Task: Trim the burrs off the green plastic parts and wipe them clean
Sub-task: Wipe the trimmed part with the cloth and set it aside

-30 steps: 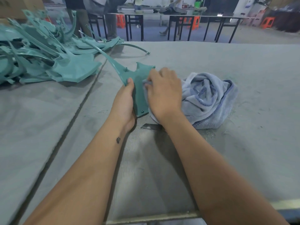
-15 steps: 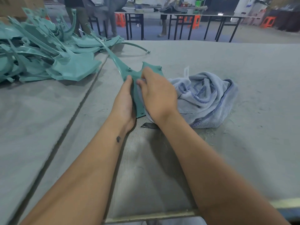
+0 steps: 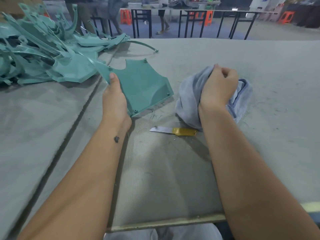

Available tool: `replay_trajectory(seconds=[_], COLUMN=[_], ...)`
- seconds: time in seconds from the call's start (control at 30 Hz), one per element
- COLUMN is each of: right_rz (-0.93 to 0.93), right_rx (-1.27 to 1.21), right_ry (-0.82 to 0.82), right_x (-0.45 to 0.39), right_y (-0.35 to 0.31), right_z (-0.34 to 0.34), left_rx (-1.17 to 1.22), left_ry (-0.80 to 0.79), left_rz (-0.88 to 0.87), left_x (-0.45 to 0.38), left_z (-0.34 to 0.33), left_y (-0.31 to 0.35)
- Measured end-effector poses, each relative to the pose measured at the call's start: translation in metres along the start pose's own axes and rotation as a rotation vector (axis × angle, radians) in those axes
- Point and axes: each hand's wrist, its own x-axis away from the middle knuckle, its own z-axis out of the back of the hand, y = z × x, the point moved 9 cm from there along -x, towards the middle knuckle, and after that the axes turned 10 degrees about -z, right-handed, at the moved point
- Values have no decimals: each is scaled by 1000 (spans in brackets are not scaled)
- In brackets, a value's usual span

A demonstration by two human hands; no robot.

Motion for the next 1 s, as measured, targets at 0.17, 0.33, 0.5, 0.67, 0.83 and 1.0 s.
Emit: replay_trajectory(seconds=[0.17, 0.33, 0.5, 0.67, 0.83, 1.0], right_rz=[246, 693, 953, 901, 575, 501], right_rx=[288, 871, 832, 1113, 990, 817], right_ry=[-294, -600, -754, -356, -199, 6], right_x=[41, 108, 146, 92, 37, 10], right_y=[-13, 2, 3, 3, -6, -28], right_z=[-37, -96, -109, -101, -62, -14], left_rx=[73, 69, 76, -26, -62, -97], left_ry=[-45, -190, -194, -165, -47, 37], left_rz=[69, 68, 13, 10, -6, -61], left_x=[6, 12, 10, 10, 4, -5], left_z=[-13, -30, -29, -25, -1, 19], left_y=[-8, -19, -21, -13, 6, 13])
